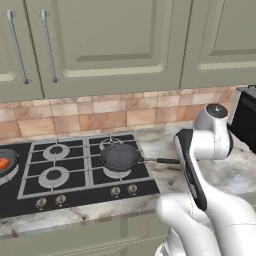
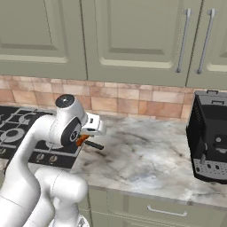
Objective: Place both pans onto different burners. Then place the squash and the chicken drumstick on different pans.
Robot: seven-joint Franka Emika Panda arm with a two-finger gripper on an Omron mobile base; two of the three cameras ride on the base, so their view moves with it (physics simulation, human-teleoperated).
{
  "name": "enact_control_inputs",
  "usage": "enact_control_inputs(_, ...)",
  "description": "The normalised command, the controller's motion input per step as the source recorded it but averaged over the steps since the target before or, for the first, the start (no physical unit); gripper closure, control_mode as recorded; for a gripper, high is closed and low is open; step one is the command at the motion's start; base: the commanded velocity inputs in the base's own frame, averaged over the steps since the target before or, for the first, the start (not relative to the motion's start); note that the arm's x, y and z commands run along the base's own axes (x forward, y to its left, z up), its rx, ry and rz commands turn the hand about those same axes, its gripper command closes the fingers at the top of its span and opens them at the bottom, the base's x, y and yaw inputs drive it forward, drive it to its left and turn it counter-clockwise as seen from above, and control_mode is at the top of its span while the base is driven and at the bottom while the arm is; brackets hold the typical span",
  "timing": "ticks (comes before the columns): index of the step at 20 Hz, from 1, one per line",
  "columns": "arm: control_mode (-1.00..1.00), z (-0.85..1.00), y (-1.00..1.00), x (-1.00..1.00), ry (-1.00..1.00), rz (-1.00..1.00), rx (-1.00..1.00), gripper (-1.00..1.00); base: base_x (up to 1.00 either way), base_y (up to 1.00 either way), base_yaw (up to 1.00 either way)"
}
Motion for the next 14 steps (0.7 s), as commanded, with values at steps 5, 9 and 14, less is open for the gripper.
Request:
enact_control_inputs(5, -1.00, 0.00, 0.55, 0.00, 0.00, 0.03, 0.02, 1.00, 0.00, 0.00, 0.00)
enact_control_inputs(9, -1.00, 0.02, 0.48, 0.00, 0.00, 0.04, 0.03, 1.00, 0.00, 0.00, 0.00)
enact_control_inputs(14, -1.00, 0.01, 0.48, 0.00, 0.00, 0.06, 0.03, 1.00, 0.00, 0.00, 0.00)
